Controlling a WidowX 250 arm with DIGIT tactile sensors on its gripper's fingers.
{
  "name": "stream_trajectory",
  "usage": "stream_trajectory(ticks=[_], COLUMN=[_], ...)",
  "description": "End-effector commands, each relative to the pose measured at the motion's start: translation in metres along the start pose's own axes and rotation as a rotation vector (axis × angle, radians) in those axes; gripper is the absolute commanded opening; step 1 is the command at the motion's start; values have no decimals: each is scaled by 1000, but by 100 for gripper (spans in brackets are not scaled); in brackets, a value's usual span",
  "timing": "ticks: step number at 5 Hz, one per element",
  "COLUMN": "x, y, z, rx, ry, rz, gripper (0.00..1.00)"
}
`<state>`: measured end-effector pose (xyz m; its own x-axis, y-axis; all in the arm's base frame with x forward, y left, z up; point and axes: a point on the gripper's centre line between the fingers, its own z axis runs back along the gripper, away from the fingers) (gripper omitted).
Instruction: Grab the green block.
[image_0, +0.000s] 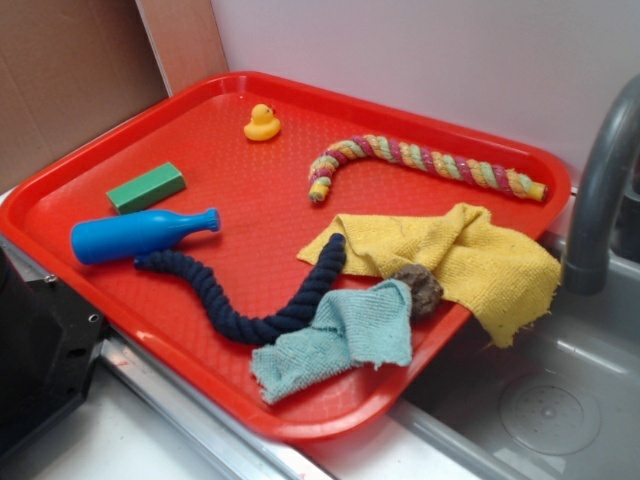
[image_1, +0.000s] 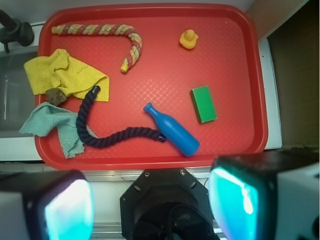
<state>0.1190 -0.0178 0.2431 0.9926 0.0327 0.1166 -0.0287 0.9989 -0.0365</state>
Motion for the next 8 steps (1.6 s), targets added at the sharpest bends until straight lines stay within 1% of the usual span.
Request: stream_trajectory(ticks=[1,2,3,4,5,6,7,8], x=[0,-1,-7,7,35,57,67,63], y=[0,52,101,128,128,122,120,117], z=[0,-48,-98,-148,-201,-225,-234,-243], rx=[0,115,68,64,105,123,113,108], ry=[0,109,94,23,49,107,116,147], rz=[0,141,41,-123,-270,-297,-269,-266], gripper=[100,100,100,100,100,100,100,100])
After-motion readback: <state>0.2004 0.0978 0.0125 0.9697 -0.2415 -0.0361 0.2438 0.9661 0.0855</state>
